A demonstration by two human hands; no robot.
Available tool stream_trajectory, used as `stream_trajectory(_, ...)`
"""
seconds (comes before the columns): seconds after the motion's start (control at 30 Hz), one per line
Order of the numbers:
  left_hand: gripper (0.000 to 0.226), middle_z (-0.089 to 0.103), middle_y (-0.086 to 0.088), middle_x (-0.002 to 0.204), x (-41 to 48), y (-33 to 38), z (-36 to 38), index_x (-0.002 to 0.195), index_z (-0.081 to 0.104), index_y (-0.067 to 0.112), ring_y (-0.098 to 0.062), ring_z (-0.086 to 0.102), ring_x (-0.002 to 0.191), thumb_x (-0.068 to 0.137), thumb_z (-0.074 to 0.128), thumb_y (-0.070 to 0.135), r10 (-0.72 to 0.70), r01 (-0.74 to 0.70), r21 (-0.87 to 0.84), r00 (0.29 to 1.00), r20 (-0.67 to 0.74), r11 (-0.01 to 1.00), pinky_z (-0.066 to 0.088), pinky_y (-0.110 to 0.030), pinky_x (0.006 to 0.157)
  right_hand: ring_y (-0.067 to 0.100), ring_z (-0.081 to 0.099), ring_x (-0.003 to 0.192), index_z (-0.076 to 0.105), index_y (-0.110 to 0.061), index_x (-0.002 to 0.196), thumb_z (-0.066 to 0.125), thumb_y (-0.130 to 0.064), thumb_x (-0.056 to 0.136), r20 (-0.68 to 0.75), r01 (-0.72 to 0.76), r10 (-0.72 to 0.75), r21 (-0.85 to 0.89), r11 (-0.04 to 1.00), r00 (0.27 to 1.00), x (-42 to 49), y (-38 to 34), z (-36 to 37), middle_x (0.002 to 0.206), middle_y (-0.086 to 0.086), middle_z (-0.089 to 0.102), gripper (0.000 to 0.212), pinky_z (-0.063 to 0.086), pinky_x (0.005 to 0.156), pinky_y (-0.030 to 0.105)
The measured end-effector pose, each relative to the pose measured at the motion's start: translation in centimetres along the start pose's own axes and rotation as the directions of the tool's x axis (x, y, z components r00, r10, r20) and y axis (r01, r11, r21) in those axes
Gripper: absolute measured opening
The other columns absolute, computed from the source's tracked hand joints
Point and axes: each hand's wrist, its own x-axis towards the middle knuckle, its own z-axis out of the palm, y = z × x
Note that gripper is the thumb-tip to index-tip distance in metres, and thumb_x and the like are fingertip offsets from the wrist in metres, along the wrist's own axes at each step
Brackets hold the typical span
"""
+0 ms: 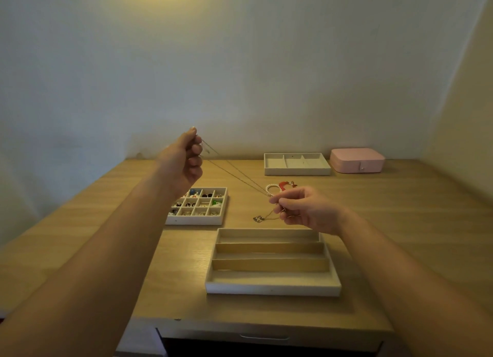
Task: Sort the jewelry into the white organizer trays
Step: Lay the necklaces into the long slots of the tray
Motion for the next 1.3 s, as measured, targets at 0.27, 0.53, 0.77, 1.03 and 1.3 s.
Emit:
stream_trajectory(0.27,0.024,0.051,0.010,0.059,-0.3,-3.4,-3.2,0.077,0.061,0.024,-0.003,0.039,0.043,0.098,0.059,0.036,-0.093,0.089,0.113,0.995,0.027,0.990,0.029,-0.016,0.036,0.018,0.070,0.077,0.072,-0.001,0.107,0.070,-0.009,0.092,-0.054,-0.098,0.090,-0.166,0.981,0.994,-1.2,0.4,-2.1,0.094,0.014,0.074,0.018,0.059,0.066,0.024)
stream_trajectory(0.53,0.020,0.067,0.005,0.071,-1.2,-6.1,-4.8,0.089,0.063,0.018,-0.004,0.052,0.049,0.101,0.057,0.032,-0.164,0.169,0.206,0.985,-0.045,0.964,0.040,-0.016,0.037,0.023,0.073,0.084,0.072,0.001,0.110,0.066,0.001,0.092,-0.124,-0.157,0.139,-0.150,0.976,0.982,-2.3,0.5,-3.7,0.098,0.017,0.076,0.019,0.060,0.075,0.032)
stream_trajectory(0.77,0.020,0.076,-0.007,0.091,-1.4,-7.7,-5.9,0.093,0.071,0.014,-0.009,0.066,0.066,0.098,0.062,0.031,-0.066,0.111,0.456,0.991,-0.114,0.883,0.047,-0.020,0.048,0.020,0.074,0.080,0.072,-0.002,0.109,0.069,0.001,0.092,-0.160,-0.210,0.175,-0.229,0.951,0.971,-3.0,0.6,-4.2,0.098,0.017,0.077,0.018,0.061,0.070,0.028)
stream_trajectory(1.03,0.011,0.072,-0.016,0.089,-1.0,-8.5,-6.7,0.097,0.073,0.001,-0.011,0.068,0.066,0.089,0.072,0.009,0.056,0.029,0.513,0.987,-0.150,0.858,0.057,-0.020,0.056,0.013,0.070,0.077,0.078,-0.010,0.099,0.073,-0.006,0.090,-0.164,-0.236,0.177,-0.502,0.832,0.971,-2.8,0.2,-3.7,0.090,0.005,0.076,0.011,0.056,0.064,0.023)
stream_trajectory(1.3,0.013,0.074,-0.012,0.091,-1.8,-8.5,-4.8,0.095,0.074,0.005,-0.018,0.071,0.080,0.083,0.078,0.006,0.086,-0.037,0.655,0.995,-0.044,0.755,0.061,-0.023,0.066,0.009,0.062,0.062,0.078,-0.014,0.091,0.076,-0.008,0.089,-0.202,-0.253,0.153,-0.732,0.632,0.967,-2.6,-0.5,-2.8,0.085,0.006,0.075,0.006,0.048,0.053,0.020)
